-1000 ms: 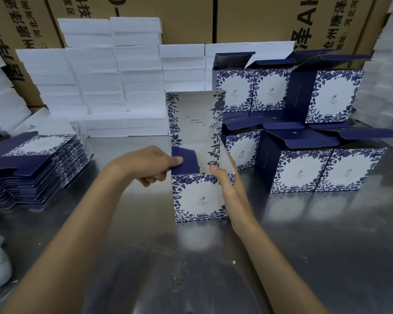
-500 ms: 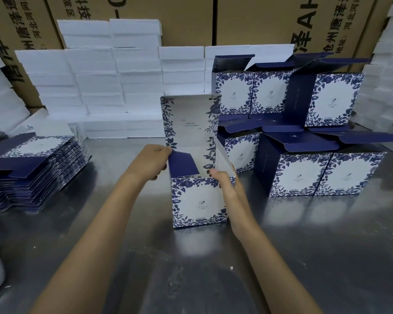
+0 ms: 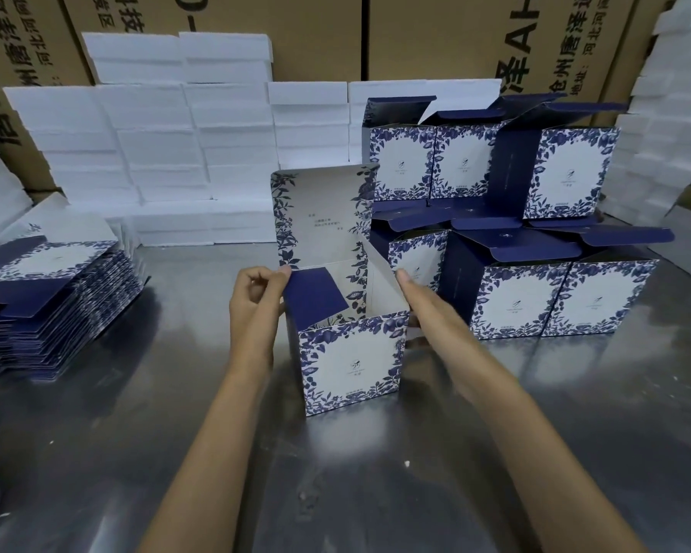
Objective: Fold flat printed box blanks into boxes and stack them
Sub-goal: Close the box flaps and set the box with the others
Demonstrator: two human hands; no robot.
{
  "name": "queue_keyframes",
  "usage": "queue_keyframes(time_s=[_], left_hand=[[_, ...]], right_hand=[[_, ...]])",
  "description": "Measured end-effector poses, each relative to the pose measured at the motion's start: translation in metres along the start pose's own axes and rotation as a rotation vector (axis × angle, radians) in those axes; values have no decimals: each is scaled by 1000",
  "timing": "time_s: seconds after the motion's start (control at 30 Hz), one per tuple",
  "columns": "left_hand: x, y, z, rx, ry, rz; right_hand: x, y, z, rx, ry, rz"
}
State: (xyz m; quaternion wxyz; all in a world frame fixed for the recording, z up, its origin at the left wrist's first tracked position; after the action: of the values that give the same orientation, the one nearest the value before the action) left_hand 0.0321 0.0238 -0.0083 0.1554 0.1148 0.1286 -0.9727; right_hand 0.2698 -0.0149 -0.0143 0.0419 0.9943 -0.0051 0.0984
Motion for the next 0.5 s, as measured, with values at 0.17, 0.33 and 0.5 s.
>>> queue_keyframes(time_s=[0.17,0.33,0.5], left_hand=[[-6,9,-3,26,44,-9],[-4,11,-4,38,61,2],[-7,10,-8,85,92,-40]], right_hand=[[5,-3,-28,61,261,-238],[4,-8,-38,102,411,-276],[6,-10,-51,64,464,-326]])
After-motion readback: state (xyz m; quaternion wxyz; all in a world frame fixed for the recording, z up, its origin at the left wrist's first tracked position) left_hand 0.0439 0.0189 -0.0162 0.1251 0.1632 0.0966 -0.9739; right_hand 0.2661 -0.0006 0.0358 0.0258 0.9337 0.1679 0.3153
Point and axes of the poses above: each hand's wrist, its own y-axis away from the middle knuckle, its own x-axis out of the back of the hand, z = x × y, the point moved 7 cm from there along -y, towards the middle knuckle
